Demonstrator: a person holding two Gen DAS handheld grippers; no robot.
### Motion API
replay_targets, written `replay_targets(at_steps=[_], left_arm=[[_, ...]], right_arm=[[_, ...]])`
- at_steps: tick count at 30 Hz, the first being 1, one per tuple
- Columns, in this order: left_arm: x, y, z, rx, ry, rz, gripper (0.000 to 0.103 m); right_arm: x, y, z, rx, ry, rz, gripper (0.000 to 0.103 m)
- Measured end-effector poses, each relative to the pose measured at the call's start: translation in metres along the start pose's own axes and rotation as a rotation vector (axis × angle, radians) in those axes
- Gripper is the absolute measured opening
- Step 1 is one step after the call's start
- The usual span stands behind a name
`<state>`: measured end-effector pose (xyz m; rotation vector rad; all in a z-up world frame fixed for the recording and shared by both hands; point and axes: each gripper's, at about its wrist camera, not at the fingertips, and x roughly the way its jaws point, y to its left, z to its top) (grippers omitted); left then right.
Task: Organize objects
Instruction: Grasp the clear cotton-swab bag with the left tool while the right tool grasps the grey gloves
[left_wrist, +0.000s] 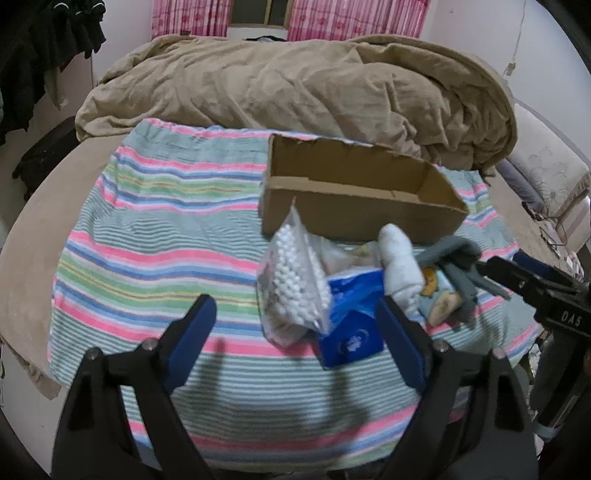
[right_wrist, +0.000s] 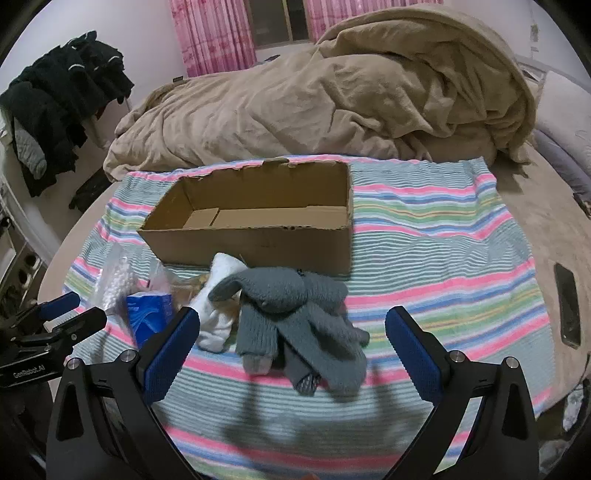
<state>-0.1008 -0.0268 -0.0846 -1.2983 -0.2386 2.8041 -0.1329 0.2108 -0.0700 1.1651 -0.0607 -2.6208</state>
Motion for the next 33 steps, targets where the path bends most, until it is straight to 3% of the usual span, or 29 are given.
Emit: replay_targets(at_steps=[10, 15, 16, 21, 22, 23, 27, 33], left_arm=[[0.027, 0.011, 0.001, -0.016, 0.01, -0.021, 0.077], [0.037, 0.015, 0.0, -0.043, 0.036, -0.04, 0.056], [0.038, 0.015, -0.001, -0.046, 0.039, -0.043, 0.053], [0.036, 0.014, -0.003, -0.042, 0.029, -0.062, 0.044], [0.034, 0.014, -0.003, -0.037, 0.026, -0.063, 0.042], [0.033, 0.014, -0.003, -0.034, 0.023, -0.062, 0.038], [0.023, 0.013, -0.002, -0.027, -0.004, -0.066, 0.031], [0.002, 0.015, 0.001, -0.034, -0.055, -0.074, 0.029]], right_arm=[[0.042, -0.008, 0.007, 0.009, 0.039, 0.025, 0.101], [0.054, -0.014, 0.003, 0.022, 0.055, 0.047, 0.084], [0.055, -0.015, 0.002, 0.022, 0.056, 0.061, 0.072], [0.053, -0.016, 0.0, 0.007, 0.04, 0.081, 0.065], [0.05, -0.016, 0.001, 0.004, 0.033, 0.08, 0.06], [0.048, -0.016, 0.001, 0.005, 0.026, 0.082, 0.047], [0.038, -0.017, 0.004, 0.016, -0.001, 0.098, 0.041], [0.018, -0.015, 0.01, 0.013, -0.041, 0.109, 0.037]])
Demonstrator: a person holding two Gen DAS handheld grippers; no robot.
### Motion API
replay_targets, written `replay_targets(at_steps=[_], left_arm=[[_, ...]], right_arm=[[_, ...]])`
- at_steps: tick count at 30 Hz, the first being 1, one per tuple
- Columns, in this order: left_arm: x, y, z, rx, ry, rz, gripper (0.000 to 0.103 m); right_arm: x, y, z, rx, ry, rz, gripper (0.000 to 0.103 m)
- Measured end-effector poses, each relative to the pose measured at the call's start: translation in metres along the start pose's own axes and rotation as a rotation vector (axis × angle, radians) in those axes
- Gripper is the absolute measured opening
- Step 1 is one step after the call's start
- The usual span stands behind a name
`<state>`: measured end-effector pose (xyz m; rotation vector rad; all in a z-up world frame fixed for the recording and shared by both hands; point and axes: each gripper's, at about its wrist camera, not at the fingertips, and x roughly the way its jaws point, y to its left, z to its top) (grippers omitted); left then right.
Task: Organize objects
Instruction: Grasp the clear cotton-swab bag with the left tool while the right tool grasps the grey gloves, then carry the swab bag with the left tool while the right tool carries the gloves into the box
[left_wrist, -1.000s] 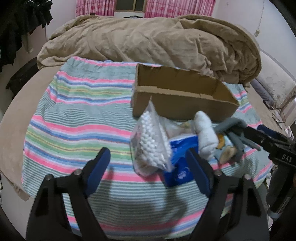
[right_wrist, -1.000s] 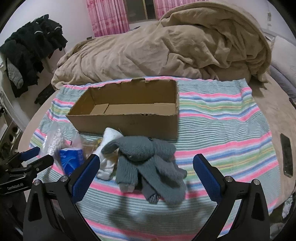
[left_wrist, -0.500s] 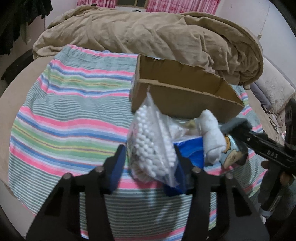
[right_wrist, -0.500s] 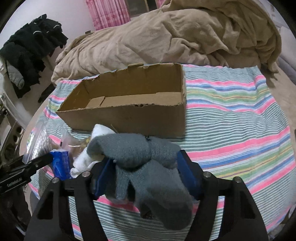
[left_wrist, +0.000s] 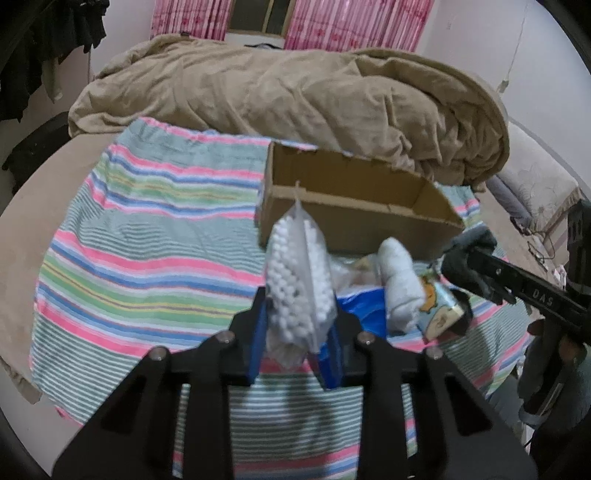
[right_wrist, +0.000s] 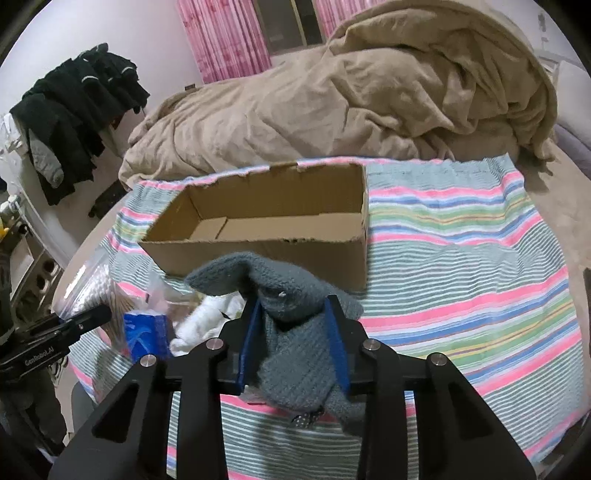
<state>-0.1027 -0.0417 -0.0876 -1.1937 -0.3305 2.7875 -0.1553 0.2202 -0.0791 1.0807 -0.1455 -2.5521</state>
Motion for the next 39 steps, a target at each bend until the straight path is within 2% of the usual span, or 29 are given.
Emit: replay_targets(at_steps=[6, 11, 20, 31, 39], left_arm=[[-0.019, -0.006, 0.013, 0.012, -0.038, -0.02, 0.029], [-0.029, -0.02, 0.037, 0.071, -0.082, -0.041, 0.029], [-0.027, -0.05, 0.084, 0.158, -0.153, -0.087, 0.029], [0.037, -0.075, 0.115, 0.159, -0.118, -0.152, 0.029], [0.104, -0.079, 0.114, 0.126, -0.02, -0.158, 0.029]], right_arm=[[-0.021, 0.007, 0.012, -0.02, -0.046, 0.012, 0.037], [-0.035, 0.012, 0.027, -0.047, -0.087, 0.015, 0.037], [-0.035, 0.015, 0.061, -0.099, -0.145, 0.006, 0.037], [0.01, 0.004, 0.098, -0.108, -0.142, -0.002, 0.037], [0.06, -0.001, 0.101, -0.134, -0.082, -0.007, 0.037]])
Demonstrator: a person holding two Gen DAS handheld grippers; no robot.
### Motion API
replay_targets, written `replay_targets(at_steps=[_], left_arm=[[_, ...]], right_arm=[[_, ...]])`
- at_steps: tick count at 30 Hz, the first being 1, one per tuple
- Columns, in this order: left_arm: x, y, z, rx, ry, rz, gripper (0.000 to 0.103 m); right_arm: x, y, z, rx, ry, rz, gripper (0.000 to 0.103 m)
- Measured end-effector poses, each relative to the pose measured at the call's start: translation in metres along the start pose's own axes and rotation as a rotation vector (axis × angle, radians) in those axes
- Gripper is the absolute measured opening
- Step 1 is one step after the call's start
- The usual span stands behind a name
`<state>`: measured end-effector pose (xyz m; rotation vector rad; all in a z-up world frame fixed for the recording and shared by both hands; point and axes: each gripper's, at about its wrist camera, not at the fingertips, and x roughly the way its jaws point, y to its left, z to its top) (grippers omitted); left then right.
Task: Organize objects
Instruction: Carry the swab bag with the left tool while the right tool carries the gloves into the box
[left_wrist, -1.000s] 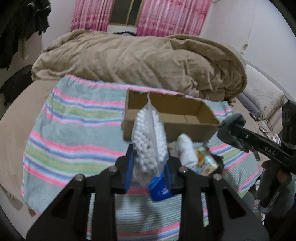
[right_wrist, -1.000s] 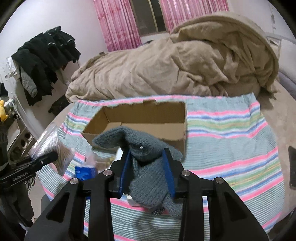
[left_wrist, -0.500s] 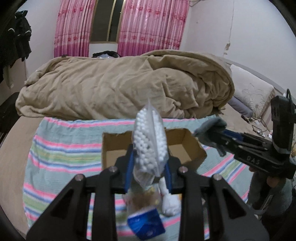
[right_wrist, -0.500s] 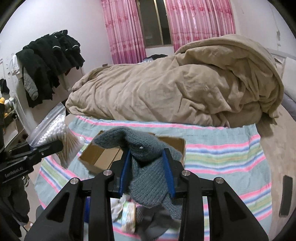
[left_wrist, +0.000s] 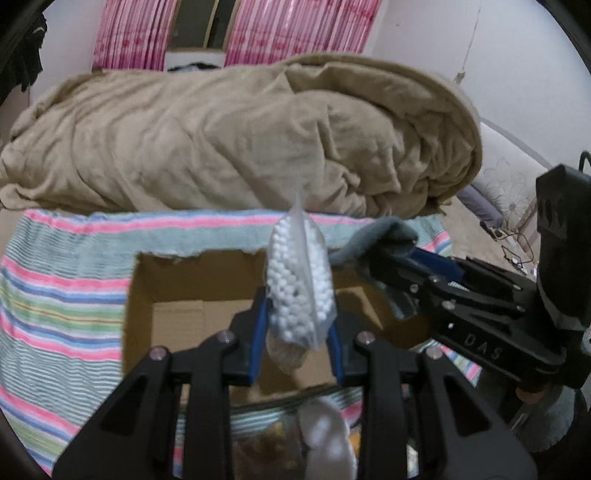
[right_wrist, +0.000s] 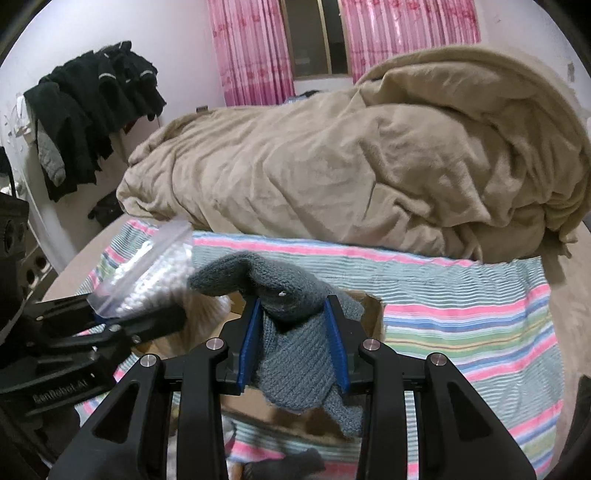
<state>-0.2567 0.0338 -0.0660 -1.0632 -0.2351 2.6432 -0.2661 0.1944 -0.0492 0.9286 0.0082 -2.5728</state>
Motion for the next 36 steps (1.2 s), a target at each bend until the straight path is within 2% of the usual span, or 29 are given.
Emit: replay_targets(at_steps=[7, 12, 14, 16, 19, 20, 21, 23, 36], left_arm=[[0.042, 0.011, -0.015, -0.031, 0.097, 0.01, 0.029], [0.046, 0.014, -0.02, -0.04, 0.13, 0.017, 0.034], [0.043, 0.015, -0.019, -0.042, 0.124, 0.031, 0.037], [0.038, 0.017, -0.019, -0.049, 0.122, 0.048, 0.04], [0.028, 0.02, -0.019, -0.057, 0.116, 0.053, 0.045], [0.024, 0.02, -0.02, -0.057, 0.113, 0.054, 0.051], [0.02, 0.021, -0.02, -0.059, 0.109, 0.053, 0.061], [0.008, 0.022, -0.021, -0.071, 0.09, 0.041, 0.066], [-0.084, 0.01, -0.029, -0.064, -0.005, 0.037, 0.066]], right_arm=[[0.04, -0.012, -0.018, 0.013, 0.071, -0.02, 0.037], [0.046, -0.011, -0.028, 0.004, 0.085, -0.03, 0.038], [0.046, -0.01, -0.028, 0.002, 0.086, -0.027, 0.045], [0.044, -0.01, -0.027, 0.017, 0.085, -0.008, 0.052], [0.037, -0.008, -0.025, 0.027, 0.066, 0.013, 0.075], [0.033, -0.007, -0.025, 0.026, 0.058, 0.016, 0.079], [0.029, -0.005, -0.024, 0.025, 0.05, 0.019, 0.079], [0.02, -0.003, -0.022, 0.022, 0.043, 0.015, 0.079], [-0.056, 0.021, -0.016, 0.014, -0.03, 0.005, 0.079]])
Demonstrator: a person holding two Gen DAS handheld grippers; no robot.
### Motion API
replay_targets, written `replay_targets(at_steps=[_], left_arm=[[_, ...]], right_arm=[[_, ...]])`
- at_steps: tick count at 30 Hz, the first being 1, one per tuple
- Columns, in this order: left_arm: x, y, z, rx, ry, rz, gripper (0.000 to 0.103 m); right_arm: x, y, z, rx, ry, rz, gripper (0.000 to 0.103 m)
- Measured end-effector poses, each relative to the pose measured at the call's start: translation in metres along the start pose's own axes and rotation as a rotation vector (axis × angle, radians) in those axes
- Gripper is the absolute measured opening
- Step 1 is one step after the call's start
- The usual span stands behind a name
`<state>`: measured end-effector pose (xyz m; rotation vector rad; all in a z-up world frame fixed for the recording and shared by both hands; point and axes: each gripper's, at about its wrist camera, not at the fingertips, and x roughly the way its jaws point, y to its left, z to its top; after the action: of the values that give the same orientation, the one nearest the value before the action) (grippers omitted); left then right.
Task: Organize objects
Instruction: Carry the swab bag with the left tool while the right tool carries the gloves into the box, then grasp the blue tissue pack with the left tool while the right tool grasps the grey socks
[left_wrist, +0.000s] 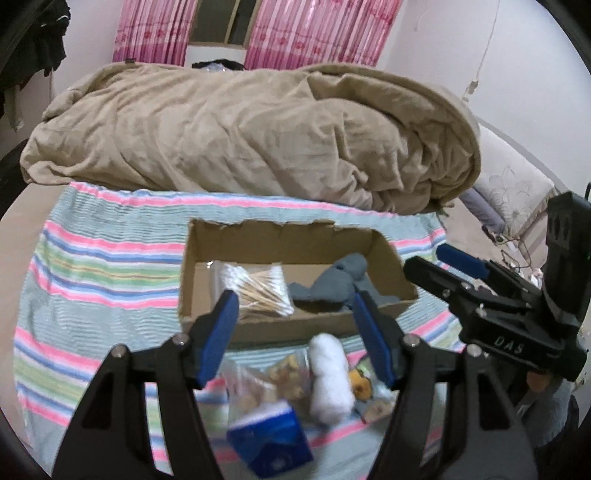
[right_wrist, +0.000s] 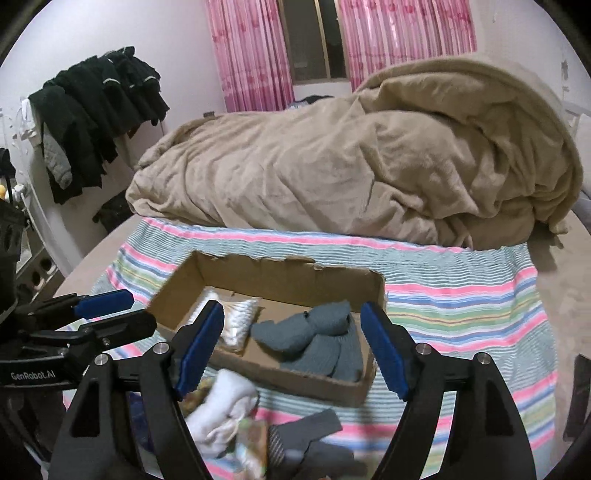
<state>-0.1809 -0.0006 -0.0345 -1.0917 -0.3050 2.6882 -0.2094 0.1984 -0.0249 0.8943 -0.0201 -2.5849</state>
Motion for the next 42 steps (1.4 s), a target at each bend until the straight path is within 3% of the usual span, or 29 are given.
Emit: replay_targets(at_steps=[9, 20, 32, 42], left_arm=[[-0.054, -0.006, -0.028, -0.022, -0.031, 0.007, 0.066], [-0.071, -0.009, -0.074, -0.032, 0.017, 0.027, 0.074], [-0.029, -0.001, -0.114, -0.059, 0.107, 0.075, 0.074], [0.006, 0.002, -0.125, -0.072, 0.156, 0.104, 0.074]], right_arm=[[-0.053, 0.016, -0.01, -0.015, -0.032, 0.011, 0.08], [-0.088, 0.017, -0.048, 0.002, 0.0, 0.015, 0.08], [-0.068, -0.002, -0.089, 0.026, 0.104, -0.009, 0.08], [-0.025, -0.026, -0.113, 0.075, 0.184, -0.02, 0.08]])
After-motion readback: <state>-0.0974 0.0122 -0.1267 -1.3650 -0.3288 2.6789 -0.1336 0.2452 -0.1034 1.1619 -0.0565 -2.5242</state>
